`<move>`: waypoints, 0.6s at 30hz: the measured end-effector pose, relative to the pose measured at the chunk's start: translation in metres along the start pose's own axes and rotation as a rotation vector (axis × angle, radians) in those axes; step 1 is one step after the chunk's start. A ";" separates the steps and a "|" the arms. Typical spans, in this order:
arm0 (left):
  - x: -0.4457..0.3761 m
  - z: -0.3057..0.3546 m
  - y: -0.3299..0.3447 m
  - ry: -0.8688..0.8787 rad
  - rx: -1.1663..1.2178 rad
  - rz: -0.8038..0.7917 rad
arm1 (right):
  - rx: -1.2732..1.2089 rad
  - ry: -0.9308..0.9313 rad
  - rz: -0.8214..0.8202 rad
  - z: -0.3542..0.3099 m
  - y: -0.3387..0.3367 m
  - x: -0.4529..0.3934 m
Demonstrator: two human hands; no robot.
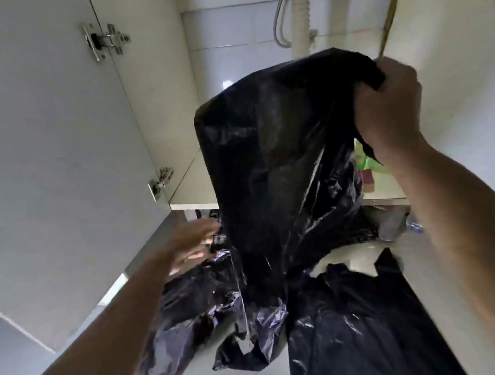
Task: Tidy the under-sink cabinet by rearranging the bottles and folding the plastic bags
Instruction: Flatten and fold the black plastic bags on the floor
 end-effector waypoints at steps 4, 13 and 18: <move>0.014 0.160 0.022 0.415 0.256 -0.040 | 0.217 -0.163 -0.088 -0.002 -0.001 0.002; -0.018 0.204 0.115 0.298 -0.954 -0.005 | 0.402 -0.178 -0.150 0.024 -0.049 -0.026; -0.031 0.231 0.131 0.486 -1.140 0.259 | 0.626 -0.142 -0.354 0.049 -0.078 -0.047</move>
Point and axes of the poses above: each hand's wrist, its own x-axis away from the middle knuckle, its own y-axis out of the palm, z = x × y, the point moved 7 cm from there along -x, towards the middle knuckle
